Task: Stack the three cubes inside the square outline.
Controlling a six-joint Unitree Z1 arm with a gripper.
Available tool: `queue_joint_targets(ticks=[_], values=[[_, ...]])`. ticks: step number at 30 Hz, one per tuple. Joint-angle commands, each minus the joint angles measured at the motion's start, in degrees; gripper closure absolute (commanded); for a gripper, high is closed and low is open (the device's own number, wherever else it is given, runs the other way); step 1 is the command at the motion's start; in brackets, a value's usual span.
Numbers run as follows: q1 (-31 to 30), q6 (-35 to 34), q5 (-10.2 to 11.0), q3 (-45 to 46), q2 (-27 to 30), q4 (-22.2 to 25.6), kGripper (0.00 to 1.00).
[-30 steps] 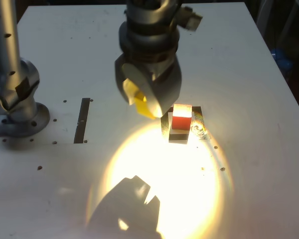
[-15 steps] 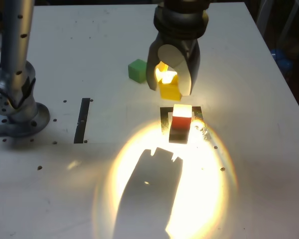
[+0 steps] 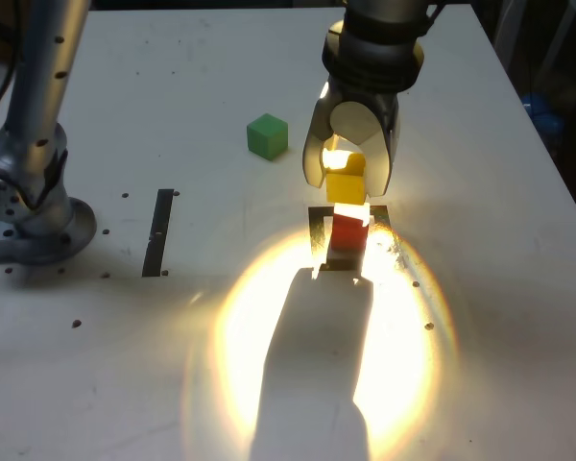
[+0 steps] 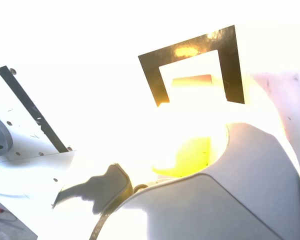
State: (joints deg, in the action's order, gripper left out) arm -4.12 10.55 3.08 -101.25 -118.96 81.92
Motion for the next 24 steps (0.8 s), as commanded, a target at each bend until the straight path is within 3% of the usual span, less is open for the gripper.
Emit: queue_joint_targets(ticks=[1,14,16,18,22,24], values=[[0.11,0.03,-0.27,-0.38,-0.64,-0.23,0.71],[0.16,0.08,-1.47,-0.35,-2.55,-0.86,0.71],[0.16,0.08,-1.66,-0.21,-2.76,-1.02,0.67],[0.16,0.14,-1.82,-0.03,-2.86,-1.21,0.53],[0.16,0.30,-1.93,0.35,-2.80,-1.39,0.13],[0.16,0.35,-1.94,0.51,-2.77,-1.42,0.02]])
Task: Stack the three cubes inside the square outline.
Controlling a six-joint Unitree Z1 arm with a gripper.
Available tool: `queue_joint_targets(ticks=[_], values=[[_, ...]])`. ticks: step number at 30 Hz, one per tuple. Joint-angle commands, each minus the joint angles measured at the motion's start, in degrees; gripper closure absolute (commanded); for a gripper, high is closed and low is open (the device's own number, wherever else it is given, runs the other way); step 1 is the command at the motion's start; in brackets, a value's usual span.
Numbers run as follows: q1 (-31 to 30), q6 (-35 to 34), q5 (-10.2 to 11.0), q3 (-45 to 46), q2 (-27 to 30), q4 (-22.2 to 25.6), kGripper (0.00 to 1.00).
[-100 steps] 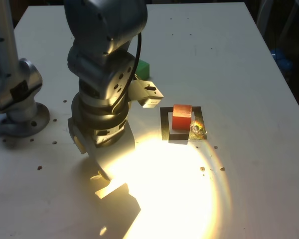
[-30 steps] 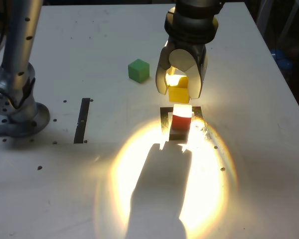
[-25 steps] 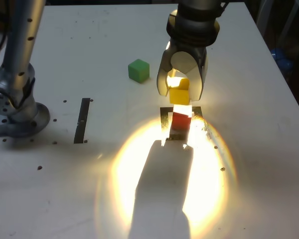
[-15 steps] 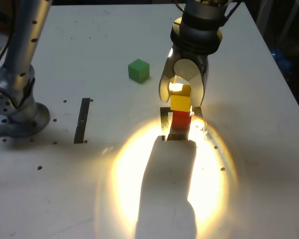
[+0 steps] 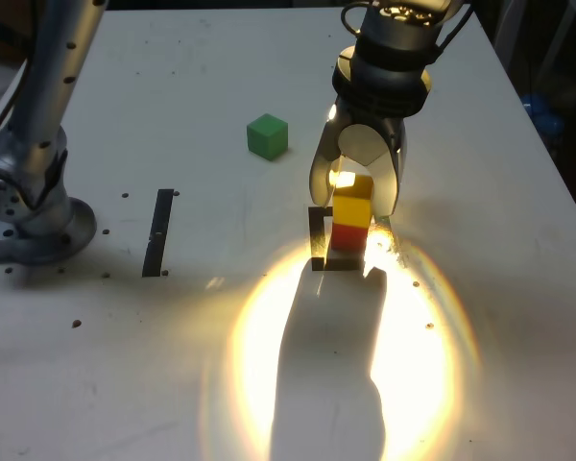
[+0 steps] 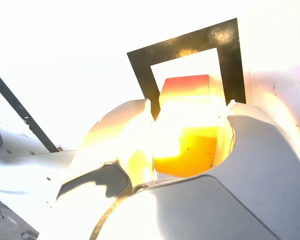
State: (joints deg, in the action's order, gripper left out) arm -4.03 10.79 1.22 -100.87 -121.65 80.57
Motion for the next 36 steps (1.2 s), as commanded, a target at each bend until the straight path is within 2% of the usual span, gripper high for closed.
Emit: queue_joint_targets(ticks=[1,8,15,21,25,36], values=[[0.08,0.11,-0.08,0.20,-0.05,-0.06,0.01],[0.43,0.09,0.33,1.17,1.14,-0.03,0.00],[2.49,-0.20,3.26,5.60,6.55,0.10,0.00],[8.19,0.26,4.68,10.10,10.47,0.00,0.01],[13.13,-0.45,4.72,11.89,11.35,-0.25,0.01],[25.86,-6.16,2.75,15.64,11.87,-0.18,0.01]])
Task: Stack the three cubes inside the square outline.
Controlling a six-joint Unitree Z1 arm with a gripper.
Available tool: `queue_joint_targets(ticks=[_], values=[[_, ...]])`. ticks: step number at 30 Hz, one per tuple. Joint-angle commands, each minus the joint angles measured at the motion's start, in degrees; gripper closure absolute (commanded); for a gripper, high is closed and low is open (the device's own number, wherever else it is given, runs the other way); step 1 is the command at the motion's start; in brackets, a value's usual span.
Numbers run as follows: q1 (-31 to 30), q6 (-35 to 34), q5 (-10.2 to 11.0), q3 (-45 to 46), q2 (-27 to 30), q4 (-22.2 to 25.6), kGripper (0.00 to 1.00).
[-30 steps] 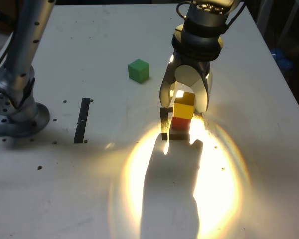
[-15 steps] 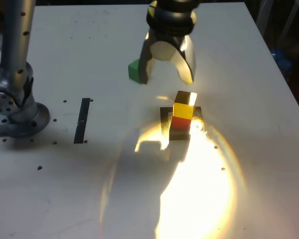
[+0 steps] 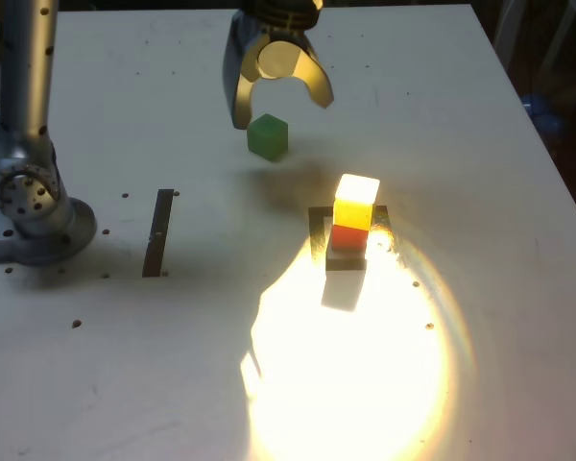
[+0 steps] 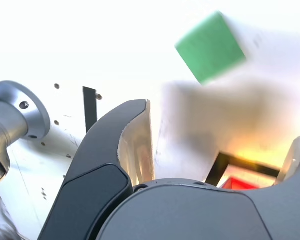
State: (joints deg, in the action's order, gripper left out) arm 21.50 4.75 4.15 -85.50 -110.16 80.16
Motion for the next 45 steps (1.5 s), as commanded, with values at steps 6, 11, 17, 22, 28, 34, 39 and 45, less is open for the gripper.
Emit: queue_joint_targets(ticks=[6,11,17,22,28,34,39,45], values=[[4.07,-1.03,-1.46,2.22,-0.15,-0.22,0.01],[5.72,-1.03,-2.34,3.27,-2.10,-1.75,0.02],[7.75,0.03,-3.16,3.23,-4.93,-3.56,0.02],[9.94,1.58,-3.62,2.97,-7.17,-4.80,0.04],[10.96,2.95,-4.42,2.21,-9.58,-5.77,0.09],[11.03,3.13,-5.46,2.19,-10.93,-6.05,0.28],[11.02,3.06,-5.94,2.55,-11.33,-6.61,0.54],[11.04,3.38,-5.69,2.35,-11.24,-7.27,0.75]])
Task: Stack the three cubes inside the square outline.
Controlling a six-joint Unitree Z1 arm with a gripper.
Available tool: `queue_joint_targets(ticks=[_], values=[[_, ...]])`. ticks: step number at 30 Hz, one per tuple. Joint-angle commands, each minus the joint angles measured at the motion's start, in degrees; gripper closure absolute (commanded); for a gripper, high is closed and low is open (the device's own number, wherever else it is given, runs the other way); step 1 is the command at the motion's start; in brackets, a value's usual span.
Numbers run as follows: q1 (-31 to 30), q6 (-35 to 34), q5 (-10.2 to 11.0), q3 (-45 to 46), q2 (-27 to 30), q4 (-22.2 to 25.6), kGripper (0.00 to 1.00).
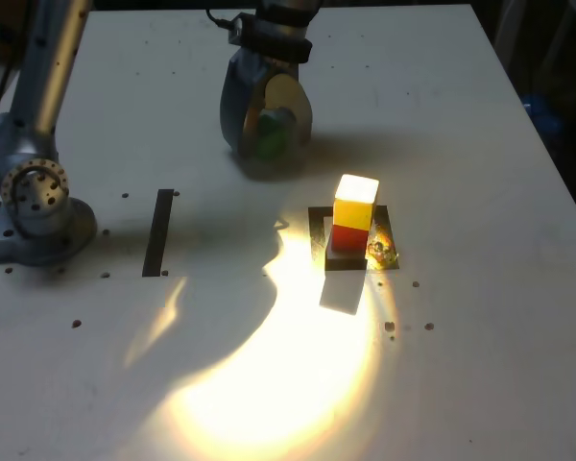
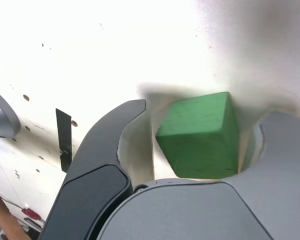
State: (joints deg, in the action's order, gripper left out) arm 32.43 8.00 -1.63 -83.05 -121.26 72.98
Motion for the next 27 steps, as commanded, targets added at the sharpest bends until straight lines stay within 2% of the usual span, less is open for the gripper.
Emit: queue_joint_targets(ticks=[1,13,22,27], values=[[0.11,0.21,0.07,-0.09,-0.13,-0.15,0.76],[-0.04,1.13,0.16,0.39,0.17,-0.21,0.76],[-4.66,4.17,3.77,0.19,4.62,1.02,0.76],[-9.19,6.54,4.16,-2.66,7.43,3.98,0.76]])
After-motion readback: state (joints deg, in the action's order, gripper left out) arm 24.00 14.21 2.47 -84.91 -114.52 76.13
